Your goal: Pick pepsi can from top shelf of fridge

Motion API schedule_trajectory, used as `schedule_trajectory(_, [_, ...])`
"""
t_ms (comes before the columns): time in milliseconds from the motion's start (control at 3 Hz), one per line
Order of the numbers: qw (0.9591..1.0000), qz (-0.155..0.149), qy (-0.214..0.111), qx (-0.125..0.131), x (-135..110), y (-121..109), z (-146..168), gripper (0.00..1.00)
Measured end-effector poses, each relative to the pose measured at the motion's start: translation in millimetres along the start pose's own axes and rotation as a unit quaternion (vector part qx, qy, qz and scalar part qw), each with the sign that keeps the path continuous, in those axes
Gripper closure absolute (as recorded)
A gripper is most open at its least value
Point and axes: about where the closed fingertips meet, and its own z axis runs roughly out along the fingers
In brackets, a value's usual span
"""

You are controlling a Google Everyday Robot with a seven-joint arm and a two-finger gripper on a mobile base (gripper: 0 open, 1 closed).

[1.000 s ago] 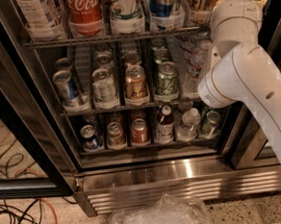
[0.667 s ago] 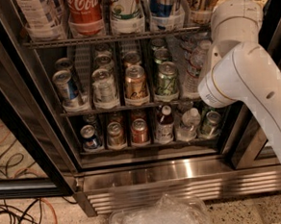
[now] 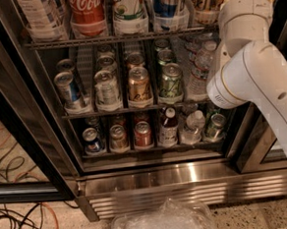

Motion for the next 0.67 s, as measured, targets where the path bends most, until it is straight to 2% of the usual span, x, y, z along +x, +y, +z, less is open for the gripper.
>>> schedule_trajectory(333, [0.9999, -0.007, -0.007, -0.008, -9.4, -1.5, 0.3, 1.00])
schedule_trajectory(667, [0.9994, -0.012, -0.008, -0.030, -11.5, -0.5, -4.9, 1.00])
